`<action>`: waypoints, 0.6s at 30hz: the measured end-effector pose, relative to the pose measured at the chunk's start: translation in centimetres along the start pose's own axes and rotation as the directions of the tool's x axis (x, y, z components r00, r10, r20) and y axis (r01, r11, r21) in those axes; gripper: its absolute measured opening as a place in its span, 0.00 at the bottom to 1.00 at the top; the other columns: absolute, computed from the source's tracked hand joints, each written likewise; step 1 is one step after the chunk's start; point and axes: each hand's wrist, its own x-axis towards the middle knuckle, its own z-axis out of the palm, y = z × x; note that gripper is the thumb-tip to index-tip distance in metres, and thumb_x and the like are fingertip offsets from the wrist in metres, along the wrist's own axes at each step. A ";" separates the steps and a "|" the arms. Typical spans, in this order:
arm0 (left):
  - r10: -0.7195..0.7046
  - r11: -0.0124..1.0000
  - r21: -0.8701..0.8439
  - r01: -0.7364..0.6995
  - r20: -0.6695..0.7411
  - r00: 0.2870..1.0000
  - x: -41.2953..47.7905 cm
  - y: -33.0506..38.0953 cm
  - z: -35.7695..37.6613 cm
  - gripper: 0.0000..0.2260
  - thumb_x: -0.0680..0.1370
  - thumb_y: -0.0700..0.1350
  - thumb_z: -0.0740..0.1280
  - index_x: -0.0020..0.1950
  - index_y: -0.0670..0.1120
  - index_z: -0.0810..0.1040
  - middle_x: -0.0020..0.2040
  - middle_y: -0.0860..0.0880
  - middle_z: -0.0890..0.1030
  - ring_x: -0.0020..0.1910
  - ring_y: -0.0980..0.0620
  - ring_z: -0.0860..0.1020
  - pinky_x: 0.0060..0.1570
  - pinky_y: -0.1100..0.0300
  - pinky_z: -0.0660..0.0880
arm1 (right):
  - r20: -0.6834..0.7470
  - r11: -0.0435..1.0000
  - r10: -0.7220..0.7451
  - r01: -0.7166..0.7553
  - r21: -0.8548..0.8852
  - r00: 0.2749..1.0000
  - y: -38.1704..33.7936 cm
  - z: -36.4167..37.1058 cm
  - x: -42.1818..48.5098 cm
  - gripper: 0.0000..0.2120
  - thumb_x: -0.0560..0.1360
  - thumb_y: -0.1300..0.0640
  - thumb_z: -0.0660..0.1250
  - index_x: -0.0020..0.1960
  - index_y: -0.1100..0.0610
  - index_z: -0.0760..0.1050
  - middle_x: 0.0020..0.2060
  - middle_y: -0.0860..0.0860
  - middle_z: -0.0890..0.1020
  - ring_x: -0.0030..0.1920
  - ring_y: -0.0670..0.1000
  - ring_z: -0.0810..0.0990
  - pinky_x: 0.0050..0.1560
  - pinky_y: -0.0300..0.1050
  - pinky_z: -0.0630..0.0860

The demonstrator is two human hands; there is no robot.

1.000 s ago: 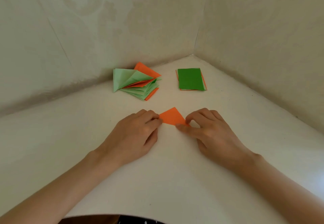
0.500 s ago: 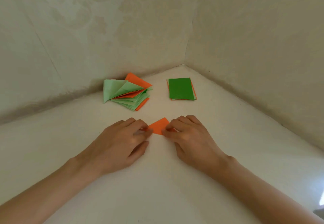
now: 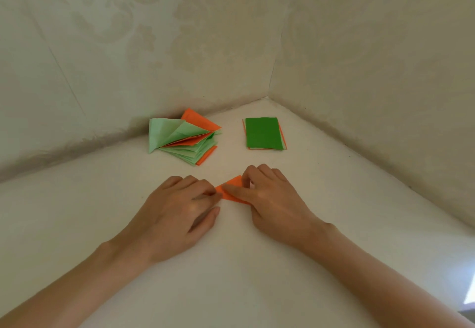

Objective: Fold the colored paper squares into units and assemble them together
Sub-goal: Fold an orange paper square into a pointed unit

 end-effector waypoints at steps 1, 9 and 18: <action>-0.003 1.000 -0.017 0.003 0.004 1.000 -0.1 0.0 0.0 0.18 0.78 0.52 0.55 0.53 0.48 0.83 0.47 0.53 0.79 0.45 0.53 0.76 0.45 0.61 0.66 | -0.005 1.000 -0.002 0.001 -0.020 1.000 0.2 0.1 0.2 0.28 0.65 0.61 0.49 0.57 0.51 0.80 0.39 0.53 0.75 0.38 0.55 0.73 0.37 0.45 0.70; -0.368 0.925 -0.067 0.375 0.095 0.925 2.9 2.4 -0.6 0.12 0.79 0.56 0.59 0.47 0.49 0.74 0.50 0.52 0.73 0.48 0.50 0.73 0.42 0.59 0.69 | 0.042 0.970 0.224 -0.227 0.089 0.974 1.9 0.0 0.4 0.23 0.73 0.44 0.54 0.59 0.53 0.79 0.50 0.51 0.76 0.50 0.54 0.71 0.49 0.48 0.69; -0.654 0.674 -0.240 0.698 0.245 0.716 4.2 2.8 0.6 0.15 0.74 0.57 0.69 0.52 0.49 0.71 0.52 0.50 0.76 0.55 0.48 0.72 0.54 0.52 0.69 | 0.140 0.882 0.273 -0.306 0.358 0.952 0.9 0.3 0.7 0.15 0.74 0.53 0.67 0.60 0.50 0.74 0.56 0.48 0.71 0.57 0.49 0.65 0.60 0.43 0.62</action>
